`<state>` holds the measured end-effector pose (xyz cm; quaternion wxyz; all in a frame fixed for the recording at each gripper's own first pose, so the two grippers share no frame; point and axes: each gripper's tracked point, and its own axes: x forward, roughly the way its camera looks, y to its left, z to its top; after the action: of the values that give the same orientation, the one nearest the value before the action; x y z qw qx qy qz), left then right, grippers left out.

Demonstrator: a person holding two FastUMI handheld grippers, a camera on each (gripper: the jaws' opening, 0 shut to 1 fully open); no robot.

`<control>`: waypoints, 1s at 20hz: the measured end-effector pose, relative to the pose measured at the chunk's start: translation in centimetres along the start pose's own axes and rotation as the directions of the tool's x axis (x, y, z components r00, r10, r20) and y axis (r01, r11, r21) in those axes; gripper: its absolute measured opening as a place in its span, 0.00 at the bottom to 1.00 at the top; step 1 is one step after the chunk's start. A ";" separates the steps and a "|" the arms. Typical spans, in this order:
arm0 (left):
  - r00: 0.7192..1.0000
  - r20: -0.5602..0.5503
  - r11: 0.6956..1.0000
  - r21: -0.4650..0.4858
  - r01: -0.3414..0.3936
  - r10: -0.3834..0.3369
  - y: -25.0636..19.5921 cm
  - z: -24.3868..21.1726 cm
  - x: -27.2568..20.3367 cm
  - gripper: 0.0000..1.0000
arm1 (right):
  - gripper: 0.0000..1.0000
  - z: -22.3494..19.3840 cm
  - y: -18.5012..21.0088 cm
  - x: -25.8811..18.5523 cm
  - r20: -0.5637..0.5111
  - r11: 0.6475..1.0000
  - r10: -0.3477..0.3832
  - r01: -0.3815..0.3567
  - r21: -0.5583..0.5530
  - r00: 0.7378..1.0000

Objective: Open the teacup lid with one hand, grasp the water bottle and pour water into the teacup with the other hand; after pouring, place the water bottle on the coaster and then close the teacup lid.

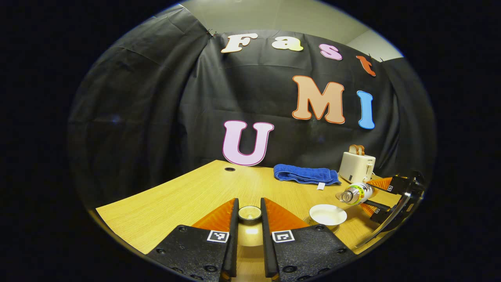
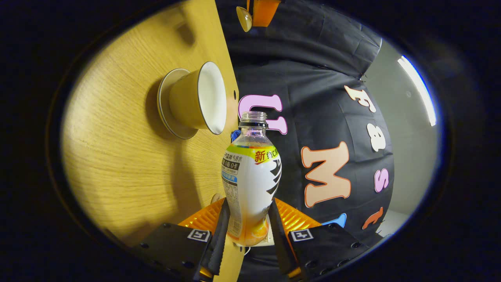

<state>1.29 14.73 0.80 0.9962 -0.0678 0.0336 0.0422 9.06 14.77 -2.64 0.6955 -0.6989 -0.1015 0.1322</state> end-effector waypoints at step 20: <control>1.000 -0.014 0.998 -0.051 0.022 -0.023 -0.1 -0.4 -0.1 0.25 | 0.59 3.1 -1.2 -1.5 0.101 0.878 0.057 -0.002 -0.479 0.993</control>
<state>1.22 14.53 0.43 0.9943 -0.0936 0.0392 0.0314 6.70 17.23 -1.35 0.4926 -0.8419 -0.1590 0.1527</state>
